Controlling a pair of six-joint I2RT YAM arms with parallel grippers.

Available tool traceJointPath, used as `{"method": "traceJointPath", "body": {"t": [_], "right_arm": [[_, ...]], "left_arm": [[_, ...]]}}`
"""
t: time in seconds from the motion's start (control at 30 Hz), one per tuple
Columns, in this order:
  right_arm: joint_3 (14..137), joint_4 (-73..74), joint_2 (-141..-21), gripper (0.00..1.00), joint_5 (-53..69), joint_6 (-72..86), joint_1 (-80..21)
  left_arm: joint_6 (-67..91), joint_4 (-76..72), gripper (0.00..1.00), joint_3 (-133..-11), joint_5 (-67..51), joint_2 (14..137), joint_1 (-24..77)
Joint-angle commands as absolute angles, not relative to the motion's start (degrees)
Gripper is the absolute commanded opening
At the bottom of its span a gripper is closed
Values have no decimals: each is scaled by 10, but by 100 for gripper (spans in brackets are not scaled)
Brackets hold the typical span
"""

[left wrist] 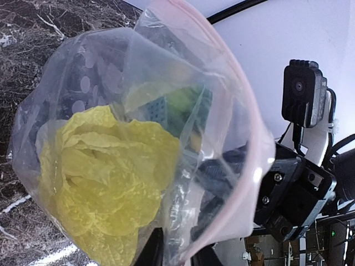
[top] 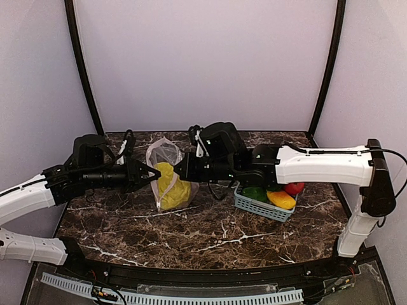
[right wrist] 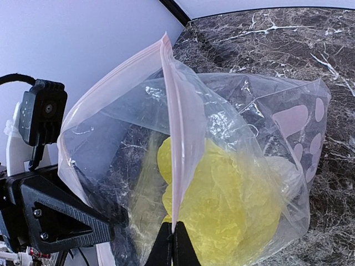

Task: Place the food in the zip-top bag and seal the zipper
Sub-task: Pass from the right arm to the left

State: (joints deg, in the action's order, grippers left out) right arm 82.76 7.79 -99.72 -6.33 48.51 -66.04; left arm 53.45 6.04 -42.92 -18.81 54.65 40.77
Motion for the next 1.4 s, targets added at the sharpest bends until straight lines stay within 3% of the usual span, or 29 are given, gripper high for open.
{"method": "traceJointPath", "body": {"t": [0.0,0.13,0.23,0.43,0.63,0.77,1.17,1.27,1.37], "right_arm": [[800,83,-965,0,-73,489,-664],[721,56,-932,0,-80,517,-662],[699,64,-926,0,-74,521,-649],[747,71,-933,0,-44,487,-617],[859,86,-933,0,18,385,-597],[868,85,-923,0,29,363,-585],[648,56,-877,0,62,480,-548],[643,70,-835,18,50,452,-550],[636,77,-789,43,39,415,-549]], "left_arm": [[543,51,8,-427,-193,561,410],[589,-47,1,-354,-183,543,411],[540,-1,1,-384,-180,561,411],[372,132,1,-506,-173,626,410],[188,326,1,-714,-115,687,410],[136,360,1,-827,-91,701,409],[211,332,1,-711,-159,665,409],[222,340,1,-707,-165,657,408],[232,338,1,-706,-164,643,409]]}}
